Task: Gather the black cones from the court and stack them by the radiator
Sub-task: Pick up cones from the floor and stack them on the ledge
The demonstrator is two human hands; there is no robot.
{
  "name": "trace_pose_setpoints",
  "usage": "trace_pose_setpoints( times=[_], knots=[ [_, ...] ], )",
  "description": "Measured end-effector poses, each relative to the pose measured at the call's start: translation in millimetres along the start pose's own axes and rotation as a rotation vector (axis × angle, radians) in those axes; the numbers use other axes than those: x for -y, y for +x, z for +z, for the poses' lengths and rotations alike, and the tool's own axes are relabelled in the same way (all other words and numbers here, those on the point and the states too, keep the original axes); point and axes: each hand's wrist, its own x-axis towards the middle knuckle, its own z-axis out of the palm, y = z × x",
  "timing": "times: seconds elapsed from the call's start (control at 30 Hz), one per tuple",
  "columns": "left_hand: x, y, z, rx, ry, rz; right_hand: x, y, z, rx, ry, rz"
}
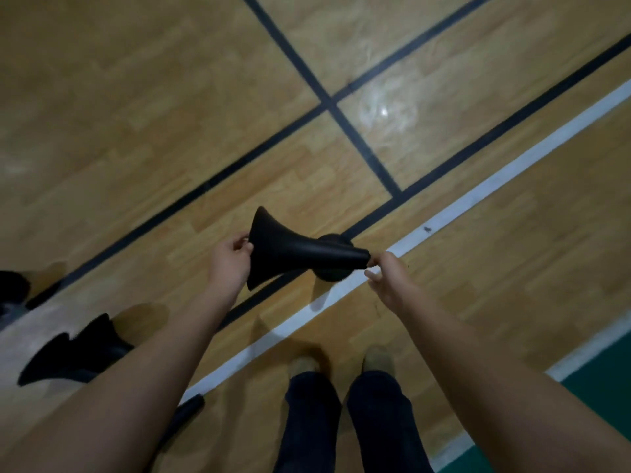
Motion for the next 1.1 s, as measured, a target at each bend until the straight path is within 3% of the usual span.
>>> trace_pose_setpoints(
  times=[0.27,0.53,0.9,1.1],
  knots=[
    [-116.5,-78.8,-106.9,-0.045,-0.171,0.021,98.4,-149.0,5.1,0.052,-0.026,-0.237],
    [-177.5,-153.5,-228.3,-0.106,-0.275,0.115,153.3,-283.8,35.7,0.18,-0.204,-0.411],
    [-160.4,-243.1,-364.9,-0.305,-0.435,0.191,168.8,-419.8,117.3,0.402,-0.256,-0.603],
    [-101.8,-312.0,-400.3,-0.483,-0.601,0.092,143.7,-476.7,157.5,0.577,-0.465,-0.621]
  ],
)
